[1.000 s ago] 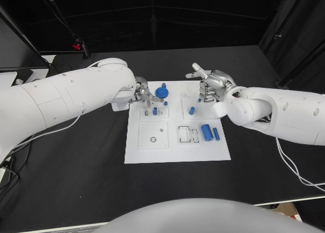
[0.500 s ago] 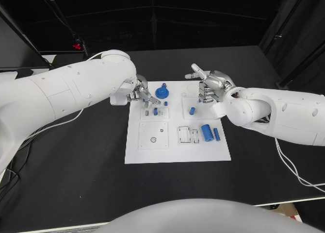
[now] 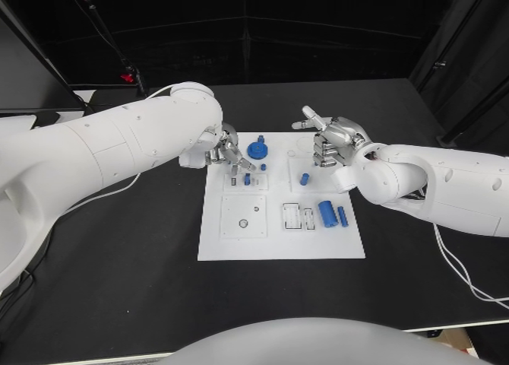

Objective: Assemble the parts on the task board

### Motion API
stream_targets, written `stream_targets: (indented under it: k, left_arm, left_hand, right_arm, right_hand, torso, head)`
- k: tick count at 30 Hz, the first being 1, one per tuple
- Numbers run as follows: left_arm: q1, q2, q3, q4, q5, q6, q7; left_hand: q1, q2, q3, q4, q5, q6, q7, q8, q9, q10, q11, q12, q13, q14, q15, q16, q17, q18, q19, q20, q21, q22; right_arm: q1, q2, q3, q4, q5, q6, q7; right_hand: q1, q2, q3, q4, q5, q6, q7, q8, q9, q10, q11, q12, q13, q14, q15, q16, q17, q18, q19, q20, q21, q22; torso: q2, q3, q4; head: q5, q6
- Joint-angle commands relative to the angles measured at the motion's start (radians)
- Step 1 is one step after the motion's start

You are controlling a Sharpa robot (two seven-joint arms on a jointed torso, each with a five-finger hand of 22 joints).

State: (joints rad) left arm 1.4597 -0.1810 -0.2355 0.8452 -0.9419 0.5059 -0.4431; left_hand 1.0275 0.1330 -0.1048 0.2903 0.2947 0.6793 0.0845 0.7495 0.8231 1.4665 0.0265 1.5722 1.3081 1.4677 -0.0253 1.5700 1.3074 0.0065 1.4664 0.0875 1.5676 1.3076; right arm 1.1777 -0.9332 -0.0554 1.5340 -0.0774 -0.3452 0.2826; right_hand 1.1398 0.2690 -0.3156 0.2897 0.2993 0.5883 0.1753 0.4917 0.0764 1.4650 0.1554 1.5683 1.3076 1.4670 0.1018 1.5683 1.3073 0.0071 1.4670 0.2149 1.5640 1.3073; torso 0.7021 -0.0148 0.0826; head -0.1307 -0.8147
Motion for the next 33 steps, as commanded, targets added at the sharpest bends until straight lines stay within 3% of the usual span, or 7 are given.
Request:
stream_targets:
  k: [1,12,33]
  left_arm:
    - [0.0,0.003,0.001,-0.002,-0.005,0.007,0.008]
    - [-0.005,0.016,0.001,-0.012,-0.005,-0.02,0.006]
    - [-0.026,0.034,0.001,-0.038,-0.005,-0.056,0.014]
  left_hand:
    - [0.019,0.008,0.003,0.002,0.005,0.005,-0.003,-0.009,-0.003,0.104,-0.005,-0.001,0.263,0.103,-0.008,0.001,0.263,-0.007,0.104,-0.002,0.003,0.263]
    - [0.054,0.026,0.014,0.001,0.023,0.006,-0.004,-0.028,-0.008,0.104,-0.005,-0.001,0.263,0.103,-0.008,0.001,0.263,-0.007,0.104,-0.002,0.003,0.263]
    - [0.096,0.048,0.035,0.002,0.048,0.004,-0.003,-0.055,-0.017,0.104,-0.005,-0.001,0.263,0.103,-0.007,0.001,0.263,-0.007,0.104,-0.002,0.003,0.263]
  right_arm:
    - [0.001,0.001,0.001,0.004,0.001,0.0,0.009]
    - [0.001,0.0,0.001,0.008,0.001,-0.003,0.009]
    - [0.001,0.004,0.001,0.01,0.001,-0.004,0.01]
  right_hand:
    - [0.0,0.008,0.004,0.002,0.004,-0.007,0.054,0.005,-0.001,0.106,0.001,0.003,0.263,0.104,-0.003,0.002,0.263,-0.003,0.09,-0.006,-0.004,0.257]
    - [0.0,0.008,0.004,0.002,0.004,-0.007,0.054,0.005,-0.001,0.106,0.001,0.003,0.263,0.104,-0.003,0.002,0.263,-0.003,0.09,-0.006,-0.004,0.257]
    - [0.0,0.008,0.003,0.002,0.004,-0.007,0.054,0.006,-0.002,0.106,0.001,0.003,0.263,0.104,-0.003,0.002,0.263,-0.003,0.09,-0.006,-0.004,0.257]
  torso:
    - [0.0,-0.0002,-0.0002]
    - [0.0,0.0007,0.0013]
    - [-0.001,0.0009,0.0024]
  head:
    - [0.005,0.005]
    - [0.004,0.008]
    - [-0.001,0.0]
